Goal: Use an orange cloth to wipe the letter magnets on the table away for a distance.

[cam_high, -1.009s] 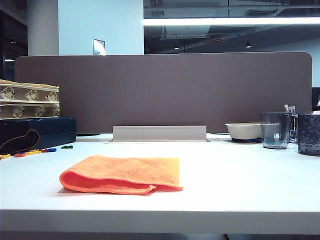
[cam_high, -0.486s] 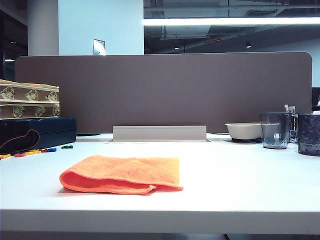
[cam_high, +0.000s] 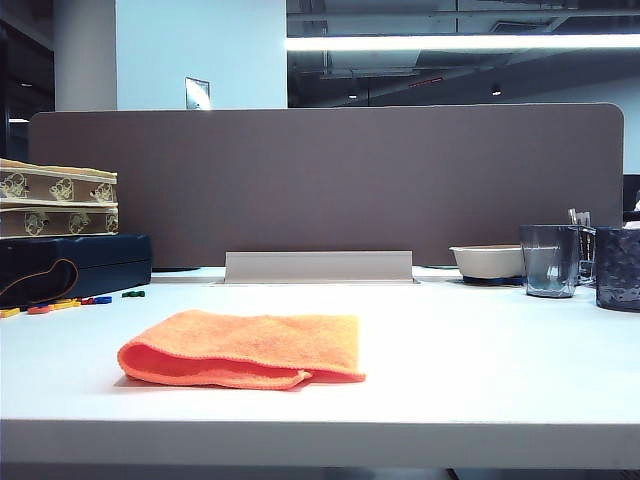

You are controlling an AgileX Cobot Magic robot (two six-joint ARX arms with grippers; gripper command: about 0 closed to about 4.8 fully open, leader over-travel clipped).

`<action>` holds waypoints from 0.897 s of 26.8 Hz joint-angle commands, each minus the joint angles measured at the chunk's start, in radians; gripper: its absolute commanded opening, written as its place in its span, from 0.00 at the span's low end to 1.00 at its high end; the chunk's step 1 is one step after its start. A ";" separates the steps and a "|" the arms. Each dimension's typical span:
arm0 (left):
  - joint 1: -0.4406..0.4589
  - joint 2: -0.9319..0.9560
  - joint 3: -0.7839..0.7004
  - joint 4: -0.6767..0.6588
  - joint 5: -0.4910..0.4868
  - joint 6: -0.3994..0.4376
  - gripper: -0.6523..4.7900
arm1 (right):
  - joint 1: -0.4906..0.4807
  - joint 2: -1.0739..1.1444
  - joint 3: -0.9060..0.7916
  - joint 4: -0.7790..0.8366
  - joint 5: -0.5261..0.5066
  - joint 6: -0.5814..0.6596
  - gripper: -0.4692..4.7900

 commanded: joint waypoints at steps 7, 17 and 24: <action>0.000 0.000 -0.155 0.268 -0.061 0.000 0.46 | 0.000 0.003 -0.150 0.172 -0.037 0.085 0.55; 0.000 0.000 -0.292 0.341 -0.110 0.000 0.46 | 0.000 0.002 -0.320 0.283 -0.039 0.092 0.55; 0.000 0.000 -0.347 0.384 -0.150 0.001 0.46 | 0.000 0.003 -0.347 0.339 0.050 0.117 0.55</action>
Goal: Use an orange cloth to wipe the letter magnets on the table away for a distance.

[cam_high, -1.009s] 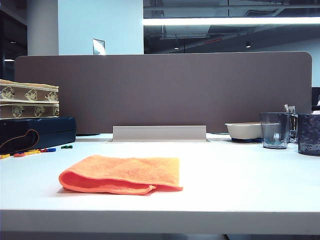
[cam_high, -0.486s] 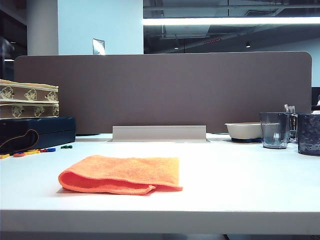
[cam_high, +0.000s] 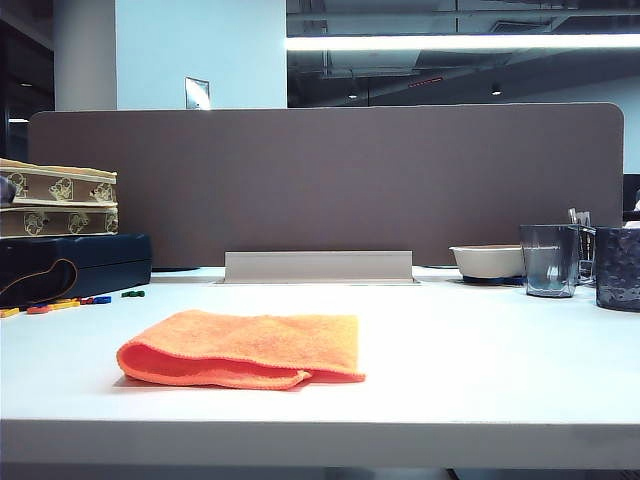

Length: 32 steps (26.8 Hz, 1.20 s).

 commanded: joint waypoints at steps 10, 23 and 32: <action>0.000 -0.001 -0.041 0.060 -0.070 0.004 0.46 | 0.000 0.000 -0.112 0.163 0.140 0.041 0.54; 0.001 -0.001 -0.074 0.064 -0.194 0.004 0.26 | -0.001 -0.002 -0.203 0.200 0.152 0.058 0.28; 0.001 -0.001 -0.074 0.064 -0.195 0.004 0.21 | -0.001 -0.002 -0.203 0.182 0.153 0.058 0.29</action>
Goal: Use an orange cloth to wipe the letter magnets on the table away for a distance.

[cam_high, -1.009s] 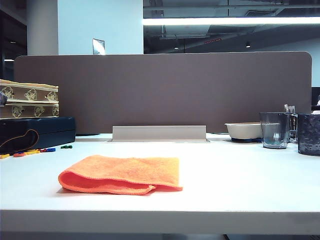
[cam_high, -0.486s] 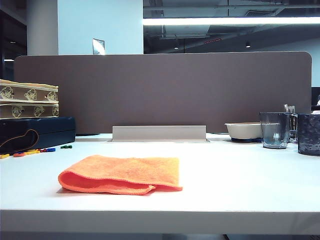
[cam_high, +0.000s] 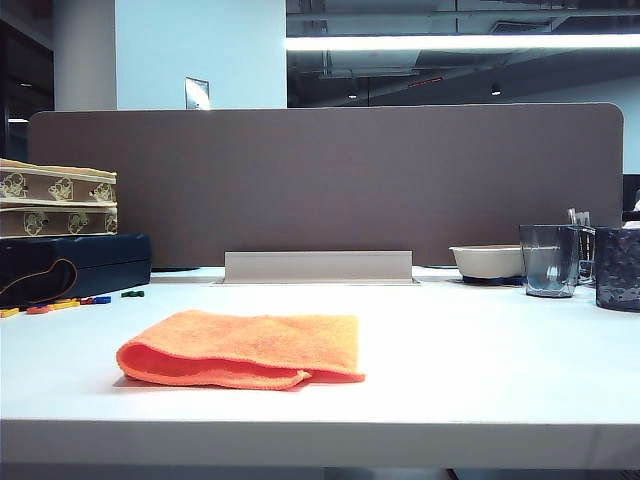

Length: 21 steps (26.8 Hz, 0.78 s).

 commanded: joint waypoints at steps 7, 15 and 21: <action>0.001 -0.001 0.004 0.014 -0.008 0.001 0.15 | 0.000 -0.001 -0.007 0.014 0.013 0.000 0.28; 0.001 -0.001 0.004 0.014 -0.024 0.001 0.11 | 0.000 -0.001 -0.007 -0.010 0.016 -0.001 0.20; 0.000 -0.001 0.004 0.013 -0.024 0.001 0.11 | 0.000 -0.001 -0.007 -0.010 0.018 -0.001 0.10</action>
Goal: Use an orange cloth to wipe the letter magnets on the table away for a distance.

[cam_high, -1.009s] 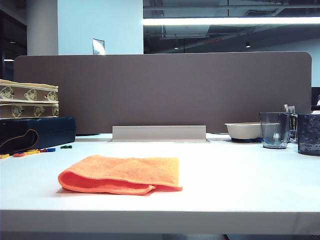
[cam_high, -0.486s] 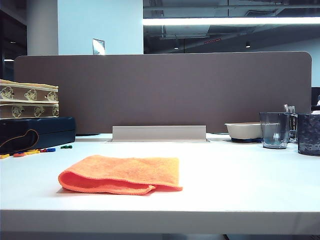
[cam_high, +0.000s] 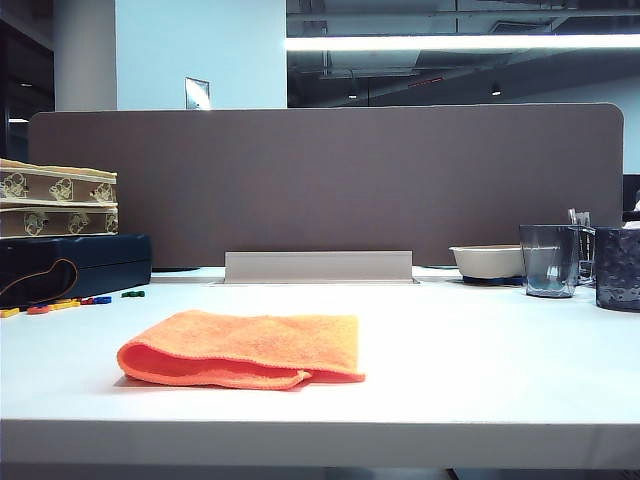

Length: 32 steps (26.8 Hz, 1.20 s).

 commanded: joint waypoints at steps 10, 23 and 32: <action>0.000 -0.001 0.004 0.013 -0.002 0.000 0.11 | 0.000 -0.001 -0.007 0.002 0.007 0.001 0.09; 0.000 -0.001 0.004 0.013 -0.002 0.000 0.11 | 0.000 -0.002 -0.007 -0.074 0.000 0.004 0.09; 0.000 -0.001 0.004 0.013 -0.002 0.000 0.11 | 0.000 -0.002 -0.007 -0.074 0.000 0.004 0.09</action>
